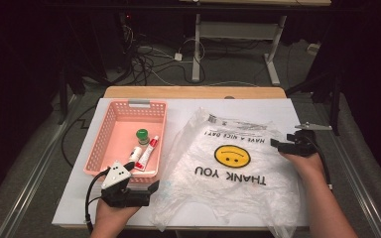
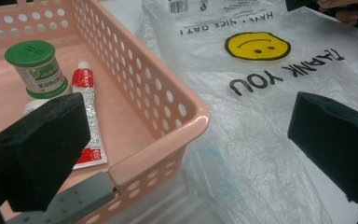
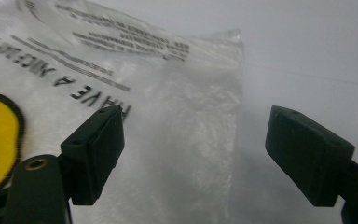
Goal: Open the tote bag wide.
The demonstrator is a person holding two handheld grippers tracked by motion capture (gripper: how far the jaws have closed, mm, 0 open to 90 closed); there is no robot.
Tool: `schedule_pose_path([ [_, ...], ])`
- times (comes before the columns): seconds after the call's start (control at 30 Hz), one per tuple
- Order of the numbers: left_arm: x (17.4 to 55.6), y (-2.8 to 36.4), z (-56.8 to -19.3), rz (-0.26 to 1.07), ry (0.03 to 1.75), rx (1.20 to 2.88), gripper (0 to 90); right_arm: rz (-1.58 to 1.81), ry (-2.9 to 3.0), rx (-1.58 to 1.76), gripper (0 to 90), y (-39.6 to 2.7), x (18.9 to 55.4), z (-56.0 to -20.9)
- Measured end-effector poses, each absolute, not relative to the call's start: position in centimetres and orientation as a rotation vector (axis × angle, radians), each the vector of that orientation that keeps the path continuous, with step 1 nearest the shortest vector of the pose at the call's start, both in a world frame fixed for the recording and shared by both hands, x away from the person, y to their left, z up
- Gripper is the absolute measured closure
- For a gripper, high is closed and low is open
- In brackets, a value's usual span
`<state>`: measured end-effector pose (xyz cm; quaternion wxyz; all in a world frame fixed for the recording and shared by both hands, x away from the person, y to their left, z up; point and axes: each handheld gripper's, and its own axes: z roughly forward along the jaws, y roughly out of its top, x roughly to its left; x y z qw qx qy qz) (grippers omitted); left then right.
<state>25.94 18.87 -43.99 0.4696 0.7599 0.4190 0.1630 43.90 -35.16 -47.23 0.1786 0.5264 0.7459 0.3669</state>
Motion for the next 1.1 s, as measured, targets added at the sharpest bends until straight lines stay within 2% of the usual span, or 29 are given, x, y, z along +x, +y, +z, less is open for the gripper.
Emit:
schedule_pose_path([
  [0.07,25.9,18.8,-44.1,0.403,1.027,1.868,0.0,0.979,2.165,1.516,23.0,-35.1,44.8,-48.1],
  [0.13,25.8,18.8,-44.1,0.426,1.029,1.866,0.0,0.966,2.180,1.469,30.5,-34.9,44.8,-48.1],
  [0.2,25.9,18.9,-44.1,0.426,1.031,1.864,0.0,0.944,2.181,1.452,32.4,-34.6,44.7,-48.1],
  [0.3,26.0,19.0,-44.3,0.421,1.027,1.869,0.0,0.954,2.207,1.390,52.1,-34.1,44.1,-48.1],
  [0.37,26.0,19.0,-44.3,0.417,1.030,1.870,0.0,0.973,2.237,1.362,58.2,-33.7,43.9,-48.1],
  [0.43,25.9,19.0,-44.3,0.420,1.027,1.869,0.0,0.979,2.257,1.339,68.9,-33.2,43.8,-48.2],
  [0.47,25.9,19.0,-44.3,0.422,1.025,1.870,0.0,0.996,2.278,1.324,83.7,-32.9,43.7,-48.2],
  [0.5,25.9,19.1,-44.2,0.423,1.025,1.866,0.0,0.996,2.278,1.324,83.7,-32.9,43.7,-48.2],
  [0.53,25.8,19.1,-44.1,0.425,1.024,1.864,0.0,0.996,2.288,1.306,89.5,-32.6,43.6,-48.2],
  [0.73,25.6,19.4,-44.0,0.428,1.016,1.852,0.0,1.002,2.182,1.311,90.0,-33.1,44.2,-46.9],
  [1.1,26.1,19.4,-44.4,0.416,1.016,1.865,0.0,0.935,1.929,1.480,90.0,-38.0,48.3,-45.2],
])
